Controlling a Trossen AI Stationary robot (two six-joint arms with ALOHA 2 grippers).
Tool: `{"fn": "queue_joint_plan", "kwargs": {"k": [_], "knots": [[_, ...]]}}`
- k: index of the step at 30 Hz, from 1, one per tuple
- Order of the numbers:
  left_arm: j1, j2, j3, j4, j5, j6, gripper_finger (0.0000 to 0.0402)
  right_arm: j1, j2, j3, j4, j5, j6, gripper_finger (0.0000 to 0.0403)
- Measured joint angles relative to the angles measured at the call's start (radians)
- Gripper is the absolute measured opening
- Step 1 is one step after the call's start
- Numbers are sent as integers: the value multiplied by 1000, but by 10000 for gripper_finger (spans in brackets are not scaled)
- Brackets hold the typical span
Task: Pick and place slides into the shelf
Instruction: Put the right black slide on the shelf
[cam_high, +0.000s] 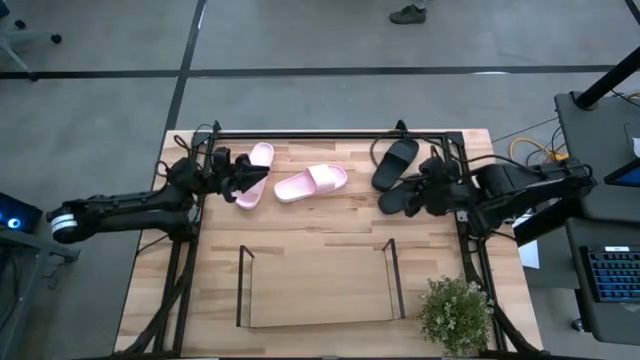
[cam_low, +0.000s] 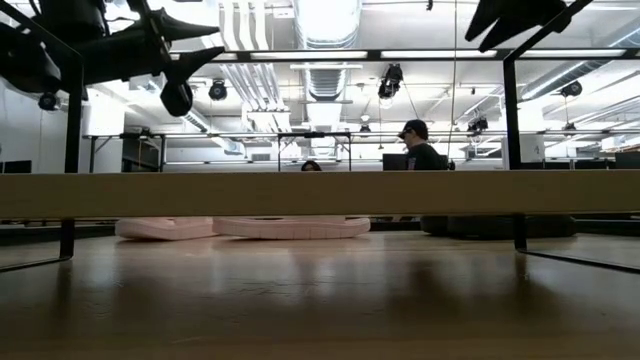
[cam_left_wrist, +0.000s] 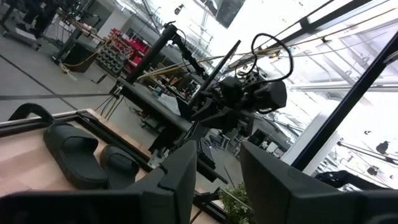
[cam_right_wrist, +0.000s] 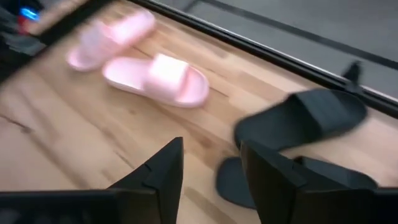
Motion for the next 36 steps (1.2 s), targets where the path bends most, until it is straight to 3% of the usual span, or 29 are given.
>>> {"fn": "queue_joint_plan", "kwargs": {"k": [4, 12, 20, 27, 36], "knots": [[0, -10, 0, 1, 0, 0, 110, -30, 85, 64, -140, -16, 69, 138], [-1, 5, -1, 0, 6, 1, 110, -160, 227, 147, -340, -183, 77, 126], [-1, 23, -1, 0, 16, 1, 110, -307, 315, 160, -359, -353, -52, 179], [-1, 34, -1, 0, 26, 1, 110, -372, 417, 160, -365, -404, -110, 231], [-1, 39, -1, 1, 27, 2, 110, -418, 583, 160, -387, -344, -238, 235]]}}
